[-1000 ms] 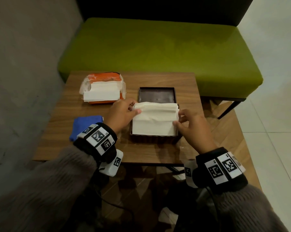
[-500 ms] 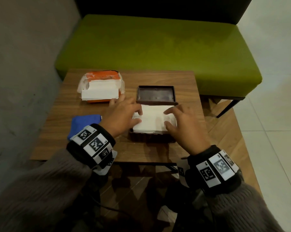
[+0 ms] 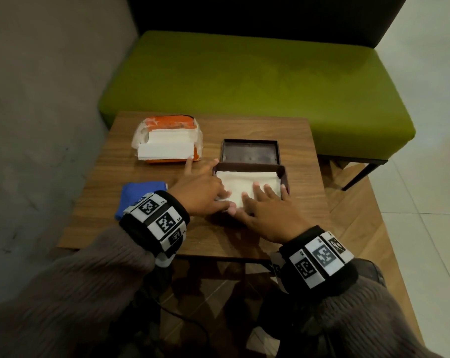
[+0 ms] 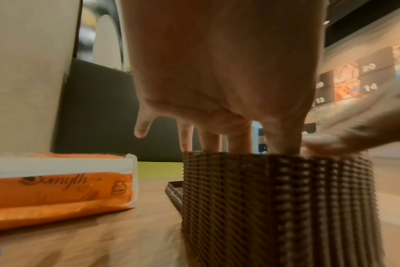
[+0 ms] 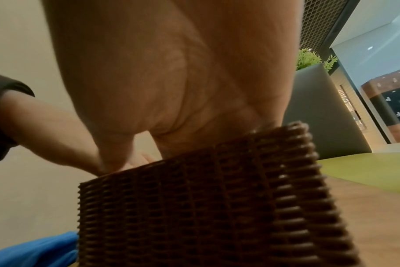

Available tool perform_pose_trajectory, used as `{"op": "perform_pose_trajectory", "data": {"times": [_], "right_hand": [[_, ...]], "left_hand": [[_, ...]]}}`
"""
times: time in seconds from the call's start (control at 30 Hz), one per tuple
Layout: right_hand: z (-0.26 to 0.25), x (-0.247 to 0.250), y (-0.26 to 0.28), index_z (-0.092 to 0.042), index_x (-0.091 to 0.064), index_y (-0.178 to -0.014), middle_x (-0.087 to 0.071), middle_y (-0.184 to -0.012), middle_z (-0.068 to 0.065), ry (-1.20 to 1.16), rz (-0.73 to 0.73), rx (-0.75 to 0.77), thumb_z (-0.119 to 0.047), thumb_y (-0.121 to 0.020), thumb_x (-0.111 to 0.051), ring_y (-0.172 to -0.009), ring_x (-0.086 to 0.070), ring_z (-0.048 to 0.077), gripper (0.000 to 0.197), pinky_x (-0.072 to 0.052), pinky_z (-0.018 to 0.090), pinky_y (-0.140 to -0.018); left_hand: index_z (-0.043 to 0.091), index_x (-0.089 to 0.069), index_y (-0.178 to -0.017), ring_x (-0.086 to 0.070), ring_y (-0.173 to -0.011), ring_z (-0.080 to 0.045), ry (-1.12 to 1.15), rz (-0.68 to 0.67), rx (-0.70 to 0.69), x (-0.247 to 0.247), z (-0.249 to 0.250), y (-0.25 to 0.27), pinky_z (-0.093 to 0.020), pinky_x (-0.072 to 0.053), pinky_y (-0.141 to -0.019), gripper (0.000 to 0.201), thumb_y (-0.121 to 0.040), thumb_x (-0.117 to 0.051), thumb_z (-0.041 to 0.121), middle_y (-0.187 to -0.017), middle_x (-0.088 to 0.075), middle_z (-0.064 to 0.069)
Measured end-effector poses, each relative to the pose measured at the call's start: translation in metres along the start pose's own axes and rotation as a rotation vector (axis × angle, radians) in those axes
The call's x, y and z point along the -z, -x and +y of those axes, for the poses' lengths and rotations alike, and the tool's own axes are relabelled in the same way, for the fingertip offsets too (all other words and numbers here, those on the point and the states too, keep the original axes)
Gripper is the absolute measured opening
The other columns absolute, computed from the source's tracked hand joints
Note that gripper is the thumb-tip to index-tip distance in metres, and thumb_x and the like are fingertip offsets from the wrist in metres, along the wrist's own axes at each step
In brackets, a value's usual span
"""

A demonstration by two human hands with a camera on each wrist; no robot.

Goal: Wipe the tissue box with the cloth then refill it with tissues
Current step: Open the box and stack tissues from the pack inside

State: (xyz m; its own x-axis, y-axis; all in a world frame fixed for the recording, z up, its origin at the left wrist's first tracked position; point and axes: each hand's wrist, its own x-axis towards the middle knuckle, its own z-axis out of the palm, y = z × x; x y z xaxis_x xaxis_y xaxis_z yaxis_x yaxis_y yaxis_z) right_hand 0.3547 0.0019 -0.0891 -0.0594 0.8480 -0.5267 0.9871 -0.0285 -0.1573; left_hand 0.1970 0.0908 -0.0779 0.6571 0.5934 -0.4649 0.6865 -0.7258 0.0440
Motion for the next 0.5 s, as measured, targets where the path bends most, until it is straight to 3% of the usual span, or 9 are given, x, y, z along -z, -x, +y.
{"op": "perform_pose_trajectory", "data": {"times": [0.03, 0.07, 0.1, 0.13, 0.17, 0.23, 0.3, 0.4, 0.5], "right_hand": [[0.002, 0.000, 0.002, -0.030, -0.011, -0.154, 0.002, -0.162, 0.011, -0.016, -0.020, 0.009, -0.080, -0.080, -0.008, -0.149, 0.004, 0.030, 0.089, 0.008, 0.051, -0.117], [0.004, -0.002, 0.003, -0.034, -0.008, -0.153, 0.005, -0.162, 0.011, -0.027, -0.030, 0.025, -0.086, -0.068, -0.004, -0.149, 0.006, 0.030, 0.100, 0.008, 0.049, -0.117], [0.006, -0.003, 0.003, -0.038, -0.005, -0.153, 0.006, -0.162, 0.012, -0.027, -0.028, 0.046, -0.089, -0.058, 0.000, -0.149, 0.007, 0.030, 0.107, 0.007, 0.048, -0.118], [0.008, -0.004, 0.002, -0.042, -0.004, -0.152, 0.007, -0.162, 0.012, -0.019, -0.018, 0.062, -0.089, -0.052, 0.005, -0.149, 0.007, 0.031, 0.110, 0.006, 0.048, -0.118], [0.009, -0.006, 0.001, -0.045, -0.003, -0.151, 0.006, -0.162, 0.013, -0.015, -0.006, 0.072, -0.089, -0.050, 0.010, -0.149, 0.006, 0.031, 0.111, 0.005, 0.048, -0.118], [0.008, -0.008, -0.002, -0.047, -0.005, -0.150, 0.006, -0.162, 0.012, -0.029, 0.004, 0.072, -0.086, -0.050, 0.016, -0.149, 0.006, 0.031, 0.109, 0.003, 0.047, -0.118], [0.007, -0.012, -0.004, -0.049, -0.004, -0.149, 0.006, -0.162, 0.012, -0.034, 0.016, 0.072, -0.088, -0.045, 0.026, -0.149, 0.007, 0.031, 0.115, 0.002, 0.048, -0.118], [0.007, -0.014, -0.005, -0.049, -0.002, -0.149, 0.007, -0.162, 0.011, -0.017, 0.029, 0.056, -0.087, -0.036, 0.036, -0.149, 0.007, 0.031, 0.125, 0.001, 0.047, -0.119], [0.006, -0.013, -0.004, -0.049, -0.001, -0.149, 0.007, -0.162, 0.010, -0.011, 0.039, 0.041, -0.085, -0.037, 0.038, -0.149, 0.006, 0.030, 0.124, 0.000, 0.046, -0.119]], "left_hand": [[0.038, -0.061, -0.119, -0.008, -0.145, -0.015, 0.138, -0.006, -0.016, 0.003, -0.007, 0.000, -0.060, -0.006, -0.113, 0.042, -0.091, -0.038, 0.059, -0.140, -0.048, 0.011], [0.035, -0.067, -0.110, -0.027, -0.139, -0.012, 0.327, 0.045, -0.030, 0.009, -0.014, 0.003, -0.051, -0.021, -0.112, 0.037, -0.091, -0.043, 0.055, -0.131, -0.056, 0.008], [0.029, -0.072, -0.100, -0.049, -0.120, -0.006, 0.528, 0.153, -0.023, 0.014, -0.027, 0.002, -0.036, -0.038, -0.102, 0.032, -0.091, -0.049, 0.049, -0.116, -0.063, 0.005], [0.024, -0.073, -0.091, -0.058, -0.096, -0.001, 0.689, 0.307, 0.012, 0.021, -0.040, 0.003, -0.022, -0.043, -0.085, 0.025, -0.092, -0.054, 0.040, -0.102, -0.067, 0.005], [0.024, -0.071, -0.086, -0.059, -0.085, -0.001, 0.752, 0.481, 0.077, 0.027, -0.055, 0.002, -0.016, -0.042, -0.077, 0.018, -0.092, -0.056, 0.032, -0.098, -0.067, 0.004], [0.026, -0.066, -0.090, -0.059, -0.094, -0.010, 0.632, 0.673, 0.225, 0.036, -0.091, -0.002, -0.018, -0.041, -0.079, 0.010, -0.091, -0.058, 0.021, -0.102, -0.066, 0.003], [0.016, -0.065, -0.109, -0.056, -0.104, -0.017, 0.408, 0.502, 0.338, 0.035, -0.125, -0.011, -0.023, -0.037, -0.084, 0.020, -0.089, -0.062, 0.021, -0.114, -0.064, -0.001], [0.017, -0.045, -0.135, -0.040, -0.129, -0.024, 0.252, 0.095, 0.293, 0.021, -0.154, -0.027, -0.032, -0.032, -0.104, 0.069, -0.076, -0.073, 0.040, -0.140, -0.046, -0.008], [0.031, -0.015, -0.147, -0.020, -0.140, -0.027, 0.072, 0.001, 0.255, 0.009, -0.161, -0.034, -0.049, -0.023, -0.112, 0.113, -0.058, -0.081, 0.055, -0.153, -0.023, -0.006]]}}
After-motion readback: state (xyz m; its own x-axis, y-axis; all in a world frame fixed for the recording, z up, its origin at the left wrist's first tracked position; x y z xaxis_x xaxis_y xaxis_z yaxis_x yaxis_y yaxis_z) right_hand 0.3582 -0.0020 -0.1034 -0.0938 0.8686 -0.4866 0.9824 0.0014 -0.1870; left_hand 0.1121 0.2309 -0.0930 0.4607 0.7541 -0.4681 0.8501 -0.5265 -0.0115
